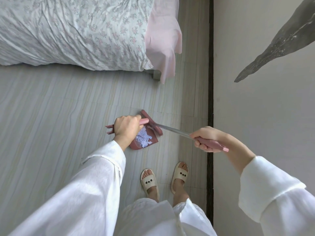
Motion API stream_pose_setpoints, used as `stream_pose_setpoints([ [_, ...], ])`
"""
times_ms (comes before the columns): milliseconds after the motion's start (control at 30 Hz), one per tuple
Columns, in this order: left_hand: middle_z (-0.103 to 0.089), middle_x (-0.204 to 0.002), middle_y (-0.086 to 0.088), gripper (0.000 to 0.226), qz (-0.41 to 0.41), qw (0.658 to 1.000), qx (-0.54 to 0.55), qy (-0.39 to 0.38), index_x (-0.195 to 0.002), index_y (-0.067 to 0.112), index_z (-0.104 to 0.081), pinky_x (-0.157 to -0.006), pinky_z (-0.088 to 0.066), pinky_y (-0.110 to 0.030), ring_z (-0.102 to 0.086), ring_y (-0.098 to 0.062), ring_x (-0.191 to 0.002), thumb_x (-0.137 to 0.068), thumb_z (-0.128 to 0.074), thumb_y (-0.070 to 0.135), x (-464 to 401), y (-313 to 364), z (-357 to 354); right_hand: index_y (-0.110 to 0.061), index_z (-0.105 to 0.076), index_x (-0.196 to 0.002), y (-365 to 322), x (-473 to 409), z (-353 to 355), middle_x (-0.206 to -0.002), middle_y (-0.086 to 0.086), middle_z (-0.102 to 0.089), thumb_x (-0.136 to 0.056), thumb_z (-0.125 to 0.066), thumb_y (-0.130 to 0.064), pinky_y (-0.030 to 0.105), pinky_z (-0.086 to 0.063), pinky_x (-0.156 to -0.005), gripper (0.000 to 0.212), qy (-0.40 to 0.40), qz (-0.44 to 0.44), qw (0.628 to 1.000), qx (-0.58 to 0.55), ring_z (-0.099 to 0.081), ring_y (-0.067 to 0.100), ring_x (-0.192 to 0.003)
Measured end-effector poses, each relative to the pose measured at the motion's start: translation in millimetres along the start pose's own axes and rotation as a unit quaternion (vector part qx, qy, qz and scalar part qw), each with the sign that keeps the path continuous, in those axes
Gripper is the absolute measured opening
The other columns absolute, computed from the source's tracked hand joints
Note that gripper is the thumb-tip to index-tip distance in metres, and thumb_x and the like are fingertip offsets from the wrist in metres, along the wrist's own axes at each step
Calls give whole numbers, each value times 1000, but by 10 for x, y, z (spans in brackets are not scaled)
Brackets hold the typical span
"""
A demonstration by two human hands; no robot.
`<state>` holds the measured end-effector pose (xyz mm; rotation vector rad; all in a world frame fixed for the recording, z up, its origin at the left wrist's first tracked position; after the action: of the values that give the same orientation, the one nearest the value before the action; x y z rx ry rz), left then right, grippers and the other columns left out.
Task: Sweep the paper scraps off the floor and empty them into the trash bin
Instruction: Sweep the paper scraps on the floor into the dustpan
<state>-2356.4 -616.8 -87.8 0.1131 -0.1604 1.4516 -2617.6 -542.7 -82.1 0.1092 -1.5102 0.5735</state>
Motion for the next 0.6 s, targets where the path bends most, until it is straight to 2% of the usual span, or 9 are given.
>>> stream_pose_setpoints([
  [200, -69, -79, -6, 23, 13, 1000, 17, -9, -88, 19, -62, -59, -33, -28, -65, -30, -79, -82, -59, 41, 27, -108, 0, -6, -53, -91, 46, 7, -67, -49, 3, -52, -92, -52, -14, 16, -34, -32, 9, 10, 0, 1000, -21, -44, 11, -32],
  [367, -69, -79, -7, 23, 20, 999, 32, -9, -87, 18, -61, -59, -32, -27, -64, -29, -78, -83, -57, 40, 57, -245, 10, 0, -56, -100, -89, 10, -300, -54, 7, -50, -91, -50, -9, 15, -32, -32, 14, 63, 52, 995, 52, -40, 11, -31],
  [433, -69, -79, -8, 22, 30, 999, 41, -5, -86, 17, -61, -59, -32, -27, -64, -29, -78, -83, -58, 38, 65, -300, 16, -1, -56, -93, -129, -53, -476, -57, 10, -48, -92, -49, -5, 14, -33, -31, 9, 71, 65, 994, 50, -40, 12, -29],
  [500, -69, -80, -9, 20, 49, 998, 49, -10, -87, 16, -61, -59, -32, -28, -64, -31, -79, -82, -60, 35, 78, -363, 2, -4, -50, -80, -111, -160, -645, -60, 9, -44, -93, -47, -3, 14, -33, -31, 13, 77, 68, 994, 32, -40, 10, -28],
  [600, -69, -80, -10, 19, 72, 995, 61, -5, -86, 15, -60, -59, -32, -29, -64, -32, -79, -81, -62, 34, 87, -457, 0, -6, -47, -77, -67, -304, -810, -61, 7, -41, -94, -46, -3, 18, -35, -34, 17, 77, 65, 995, 22, -41, 13, -37],
])
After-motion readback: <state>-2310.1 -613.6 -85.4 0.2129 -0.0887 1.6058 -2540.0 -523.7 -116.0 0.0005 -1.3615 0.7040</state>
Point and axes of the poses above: each hand's wrist, its own x-axis away from the middle knuckle, its own z-axis out of the back of the hand, y = z × x, the point moved 9 cm from there along -x, towards the middle knuckle
